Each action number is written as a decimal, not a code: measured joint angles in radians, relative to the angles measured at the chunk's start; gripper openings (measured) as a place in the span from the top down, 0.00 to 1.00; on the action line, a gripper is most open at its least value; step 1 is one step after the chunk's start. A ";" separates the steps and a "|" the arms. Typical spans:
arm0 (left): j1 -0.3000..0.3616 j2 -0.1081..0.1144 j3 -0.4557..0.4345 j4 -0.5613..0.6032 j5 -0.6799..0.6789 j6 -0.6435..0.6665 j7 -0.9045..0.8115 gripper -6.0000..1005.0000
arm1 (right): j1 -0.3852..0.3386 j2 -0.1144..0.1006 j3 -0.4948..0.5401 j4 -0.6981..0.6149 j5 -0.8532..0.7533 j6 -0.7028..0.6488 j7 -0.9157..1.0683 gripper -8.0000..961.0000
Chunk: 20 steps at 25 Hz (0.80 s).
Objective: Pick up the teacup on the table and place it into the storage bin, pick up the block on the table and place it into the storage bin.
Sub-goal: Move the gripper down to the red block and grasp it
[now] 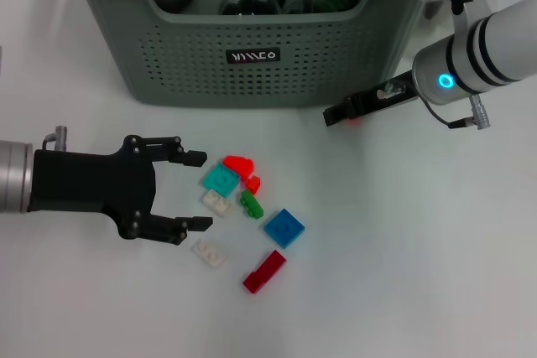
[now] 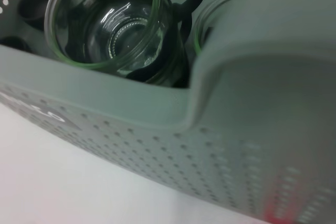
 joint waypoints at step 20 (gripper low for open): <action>0.000 0.000 -0.002 0.000 -0.002 0.000 0.009 0.17 | 0.000 -0.006 -0.002 -0.004 -0.004 0.000 0.026 0.28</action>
